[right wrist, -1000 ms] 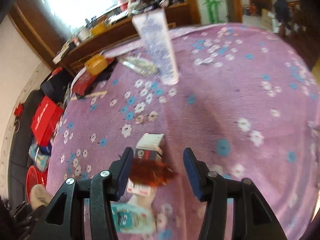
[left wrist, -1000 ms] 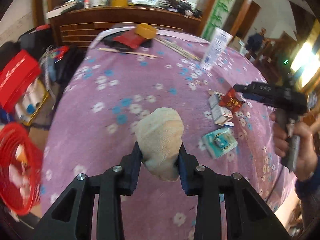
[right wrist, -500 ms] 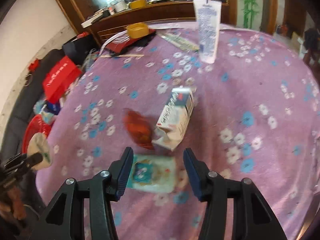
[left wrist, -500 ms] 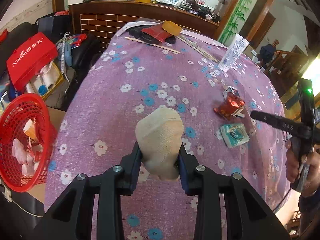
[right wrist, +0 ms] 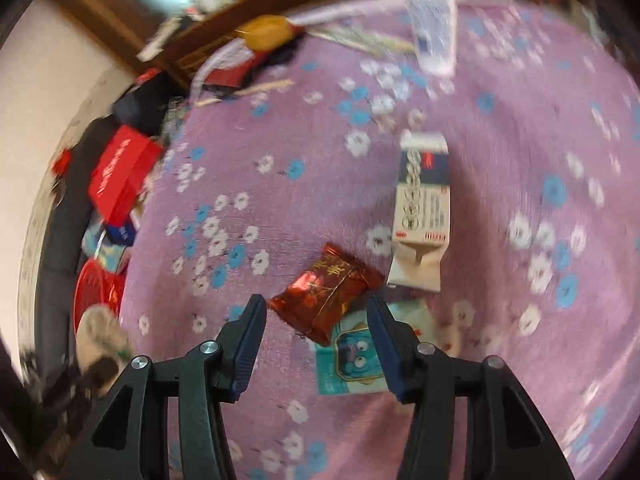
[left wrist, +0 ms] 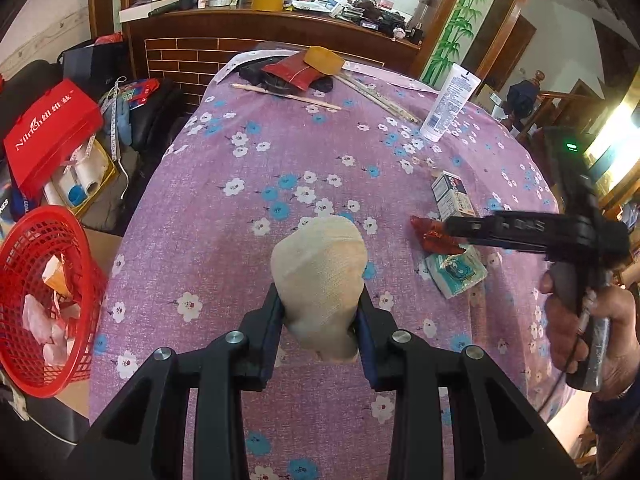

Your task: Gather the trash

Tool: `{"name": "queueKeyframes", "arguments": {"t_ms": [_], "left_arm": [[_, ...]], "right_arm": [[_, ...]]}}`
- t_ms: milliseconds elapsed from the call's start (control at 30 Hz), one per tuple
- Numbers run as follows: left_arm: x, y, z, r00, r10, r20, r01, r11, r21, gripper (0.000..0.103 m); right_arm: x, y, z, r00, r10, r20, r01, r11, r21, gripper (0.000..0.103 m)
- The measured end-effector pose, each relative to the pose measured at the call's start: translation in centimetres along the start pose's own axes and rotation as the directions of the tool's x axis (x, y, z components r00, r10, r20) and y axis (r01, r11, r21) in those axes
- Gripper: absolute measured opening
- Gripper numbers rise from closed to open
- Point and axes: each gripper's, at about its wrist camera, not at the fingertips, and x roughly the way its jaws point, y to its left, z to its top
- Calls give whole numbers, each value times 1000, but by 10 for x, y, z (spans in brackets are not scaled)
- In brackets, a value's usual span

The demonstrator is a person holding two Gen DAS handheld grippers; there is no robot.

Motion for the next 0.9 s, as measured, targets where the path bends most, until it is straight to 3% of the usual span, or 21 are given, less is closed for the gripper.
{"name": "queueKeyframes", "arguments": {"t_ms": [167, 267, 300, 400, 533, 667, 733, 800, 900], "left_arm": [[-3, -1, 3, 1000, -7, 9, 7, 1000, 27, 32], [-3, 0, 4, 1000, -14, 10, 14, 999, 37, 32], [-3, 1, 4, 1000, -17, 9, 16, 999, 41, 32], [-2, 4, 3, 1000, -16, 11, 15, 999, 50, 32], [-1, 7, 4, 1000, 1, 25, -3, 998, 58, 32], [0, 7, 6, 998, 25, 49, -27, 998, 58, 32], [2, 6, 9, 998, 37, 59, -41, 998, 56, 32], [4, 6, 12, 997, 41, 63, -45, 997, 56, 32], [6, 5, 15, 997, 40, 60, -44, 997, 62, 32]], "right_arm": [[23, 13, 7, 996, -77, -48, 80, 995, 56, 57], [35, 22, 3, 987, -153, -56, 155, 987, 37, 49], [37, 23, 1, 983, -177, -50, 179, 983, 35, 42], [36, 22, -6, 975, -220, -28, 220, 975, 21, 34], [18, 30, -24, 966, -256, 46, 257, 966, -18, 33], [-16, 51, -57, 926, -322, 195, 343, 936, -82, 33], [-31, 59, -76, 896, -356, 264, 391, 915, -95, 33], [-42, 64, -90, 869, -378, 318, 428, 898, -103, 33], [-50, 67, -96, 846, -400, 352, 462, 880, -110, 33]]}}
